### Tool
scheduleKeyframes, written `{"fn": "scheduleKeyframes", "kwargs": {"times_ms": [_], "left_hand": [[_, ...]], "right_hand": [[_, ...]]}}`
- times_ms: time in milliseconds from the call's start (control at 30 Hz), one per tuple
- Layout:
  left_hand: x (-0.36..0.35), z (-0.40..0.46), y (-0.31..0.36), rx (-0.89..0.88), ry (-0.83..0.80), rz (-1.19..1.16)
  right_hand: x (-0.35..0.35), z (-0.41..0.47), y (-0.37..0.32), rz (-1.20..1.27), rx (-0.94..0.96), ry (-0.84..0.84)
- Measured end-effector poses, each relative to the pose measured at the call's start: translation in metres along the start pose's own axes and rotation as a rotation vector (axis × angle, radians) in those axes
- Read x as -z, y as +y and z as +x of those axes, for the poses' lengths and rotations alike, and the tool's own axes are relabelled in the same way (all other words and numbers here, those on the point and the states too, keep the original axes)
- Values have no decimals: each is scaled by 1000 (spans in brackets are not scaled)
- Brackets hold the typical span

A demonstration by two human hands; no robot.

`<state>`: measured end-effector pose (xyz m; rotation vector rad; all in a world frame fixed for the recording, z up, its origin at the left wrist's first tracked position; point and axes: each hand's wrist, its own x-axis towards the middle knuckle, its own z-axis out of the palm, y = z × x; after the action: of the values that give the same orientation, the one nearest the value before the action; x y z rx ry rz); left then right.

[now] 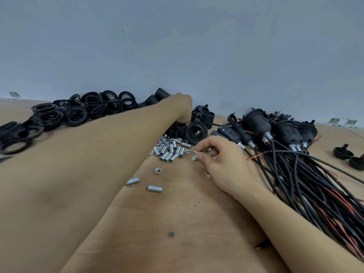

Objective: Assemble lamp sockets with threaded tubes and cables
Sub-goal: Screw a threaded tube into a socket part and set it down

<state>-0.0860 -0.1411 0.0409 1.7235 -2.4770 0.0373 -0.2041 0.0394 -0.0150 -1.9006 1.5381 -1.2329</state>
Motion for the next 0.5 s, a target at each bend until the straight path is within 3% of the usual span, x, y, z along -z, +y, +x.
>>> {"fn": "scheduleKeyframes", "kwargs": {"times_ms": [167, 300, 400, 500], "left_hand": [[12, -18, -5, 28, 156, -104], [46, -66, -15, -34, 362, -560], [47, -135, -25, -73, 306, -970], [22, -196, -37, -43, 265, -1199]], "right_hand": [[3, -1, -3, 43, -29, 40], [5, 2, -6, 174, -94, 116], [10, 2, -13, 343, -113, 148], [10, -2, -23, 488, -107, 122]]}}
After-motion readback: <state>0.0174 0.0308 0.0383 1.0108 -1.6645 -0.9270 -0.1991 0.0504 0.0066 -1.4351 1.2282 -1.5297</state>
